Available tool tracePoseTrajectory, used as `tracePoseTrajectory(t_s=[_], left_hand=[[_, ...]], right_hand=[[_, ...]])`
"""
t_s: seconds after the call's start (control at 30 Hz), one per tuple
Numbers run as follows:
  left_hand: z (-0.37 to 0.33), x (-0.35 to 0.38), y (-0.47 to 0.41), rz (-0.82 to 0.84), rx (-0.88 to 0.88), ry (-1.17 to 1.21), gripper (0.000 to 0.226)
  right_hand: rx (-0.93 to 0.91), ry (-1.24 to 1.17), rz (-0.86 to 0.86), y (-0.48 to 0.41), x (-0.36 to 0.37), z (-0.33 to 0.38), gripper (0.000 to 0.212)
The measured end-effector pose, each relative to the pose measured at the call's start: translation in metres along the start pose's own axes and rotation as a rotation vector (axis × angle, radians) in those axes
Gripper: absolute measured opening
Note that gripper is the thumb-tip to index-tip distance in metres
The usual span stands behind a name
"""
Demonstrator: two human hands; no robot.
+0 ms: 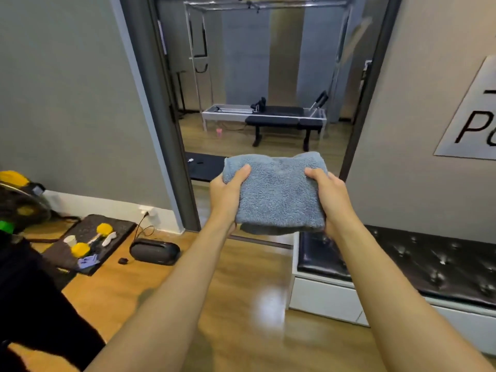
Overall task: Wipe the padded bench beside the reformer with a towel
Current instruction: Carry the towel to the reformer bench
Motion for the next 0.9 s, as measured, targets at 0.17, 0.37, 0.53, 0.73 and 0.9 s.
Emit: tracePoseTrajectory(t_s=[0.17,0.37,0.53,0.73,0.9], left_hand=[[0.04,-0.001,-0.158,-0.004,-0.023,0.016,0.015],[0.081,0.014,-0.361,0.084,-0.04,-0.042,0.012],[0.101,0.046,-0.519,0.115,-0.08,-0.08,0.013],[0.156,0.098,-0.704,0.115,-0.112,-0.086,0.015],[0.188,0.154,-0.864,0.077,-0.108,-0.085,0.014]], right_hand=[[0.01,0.02,0.005,-0.144,0.047,-0.025,0.037],[0.025,0.006,-0.095,-0.327,0.095,-0.059,0.033],[0.059,0.0,-0.164,-0.474,0.126,-0.063,0.032],[0.055,-0.011,-0.159,-0.678,0.135,-0.082,0.031],[0.067,-0.031,-0.094,-0.857,0.142,-0.082,0.04]])
Point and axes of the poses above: each hand's wrist, its own y-axis away from the middle knuckle, its own x-axis out of the palm, z = x × y, the point moved 3 cm from there along -y, towards the middle knuckle, and after that the axes turned 1 degree about z, right-handed, at the moved point
